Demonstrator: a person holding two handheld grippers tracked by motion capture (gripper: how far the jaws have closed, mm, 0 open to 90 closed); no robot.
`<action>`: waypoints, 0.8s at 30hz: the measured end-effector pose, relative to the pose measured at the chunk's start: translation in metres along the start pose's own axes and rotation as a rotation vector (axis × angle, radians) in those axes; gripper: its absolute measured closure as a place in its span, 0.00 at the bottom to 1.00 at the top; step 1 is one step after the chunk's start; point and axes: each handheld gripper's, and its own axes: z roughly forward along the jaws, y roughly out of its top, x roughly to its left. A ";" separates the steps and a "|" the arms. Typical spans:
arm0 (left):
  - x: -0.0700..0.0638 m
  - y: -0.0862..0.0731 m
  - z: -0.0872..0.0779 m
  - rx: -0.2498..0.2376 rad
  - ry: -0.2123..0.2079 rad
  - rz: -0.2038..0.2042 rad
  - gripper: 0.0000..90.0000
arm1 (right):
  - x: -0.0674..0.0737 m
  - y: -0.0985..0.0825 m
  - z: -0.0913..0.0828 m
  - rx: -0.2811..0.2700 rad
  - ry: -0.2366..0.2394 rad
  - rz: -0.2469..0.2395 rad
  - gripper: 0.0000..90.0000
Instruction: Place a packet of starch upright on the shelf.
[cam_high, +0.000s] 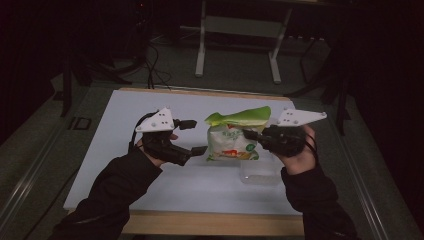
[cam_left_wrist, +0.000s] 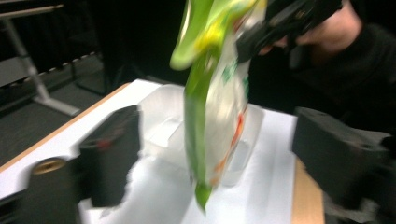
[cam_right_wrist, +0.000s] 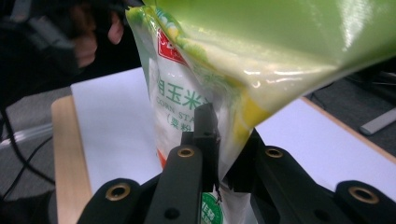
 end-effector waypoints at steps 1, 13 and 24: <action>0.000 -0.002 0.000 0.000 0.005 -0.011 0.15 | -0.005 0.002 -0.003 -0.013 -0.011 0.009 0.94; 0.004 -0.039 -0.019 -0.064 0.112 -0.074 0.01 | -0.037 0.011 -0.020 -0.075 -0.122 0.083 0.94; 0.000 -0.084 -0.022 0.013 0.145 -0.114 0.01 | -0.075 0.006 -0.023 -0.092 -0.224 0.152 0.94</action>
